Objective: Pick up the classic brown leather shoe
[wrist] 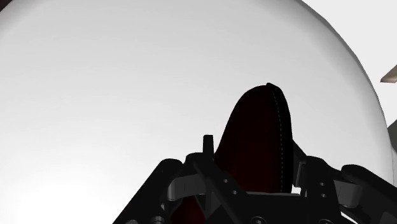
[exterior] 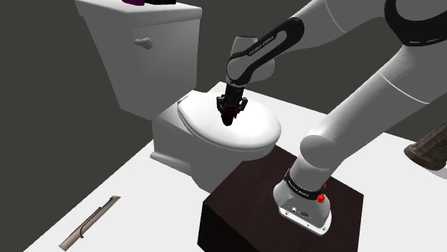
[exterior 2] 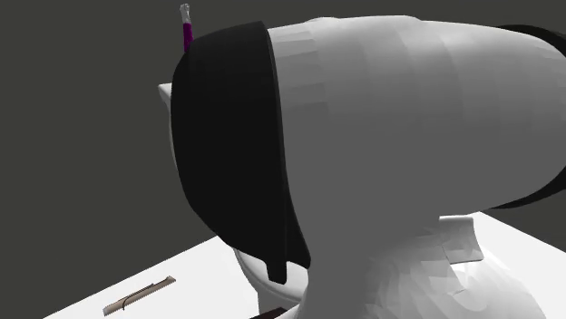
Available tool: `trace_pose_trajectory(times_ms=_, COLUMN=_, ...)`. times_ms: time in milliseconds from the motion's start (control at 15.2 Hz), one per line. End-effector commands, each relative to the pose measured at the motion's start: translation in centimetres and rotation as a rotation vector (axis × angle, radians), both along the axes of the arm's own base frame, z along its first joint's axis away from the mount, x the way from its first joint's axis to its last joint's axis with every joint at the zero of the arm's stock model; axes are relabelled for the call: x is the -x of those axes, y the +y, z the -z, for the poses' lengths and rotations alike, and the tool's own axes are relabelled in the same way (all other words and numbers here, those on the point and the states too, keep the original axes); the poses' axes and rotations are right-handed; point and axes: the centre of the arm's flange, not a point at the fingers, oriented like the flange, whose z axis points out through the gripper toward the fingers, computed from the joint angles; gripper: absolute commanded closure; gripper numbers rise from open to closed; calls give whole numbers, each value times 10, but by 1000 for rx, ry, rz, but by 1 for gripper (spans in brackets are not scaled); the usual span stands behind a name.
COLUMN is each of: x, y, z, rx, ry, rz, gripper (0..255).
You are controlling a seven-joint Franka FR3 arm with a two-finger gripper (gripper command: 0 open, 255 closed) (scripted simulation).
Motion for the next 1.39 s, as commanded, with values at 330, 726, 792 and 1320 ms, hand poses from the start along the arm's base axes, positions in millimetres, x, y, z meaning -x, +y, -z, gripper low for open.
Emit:
trace_pose_trajectory(times_ms=330, x=0, y=0, z=1, rx=0, ry=0, rz=0, gripper=255)
trace_pose_trajectory(times_ms=726, x=0, y=0, z=-21, rx=0, ry=0, rz=0, gripper=255)
trace_pose_trajectory(times_ms=792, x=0, y=0, z=-26, rx=0, ry=0, rz=0, gripper=255)
trace_pose_trajectory(times_ms=1320, x=0, y=0, z=-68, rx=0, ry=0, rz=0, gripper=255)
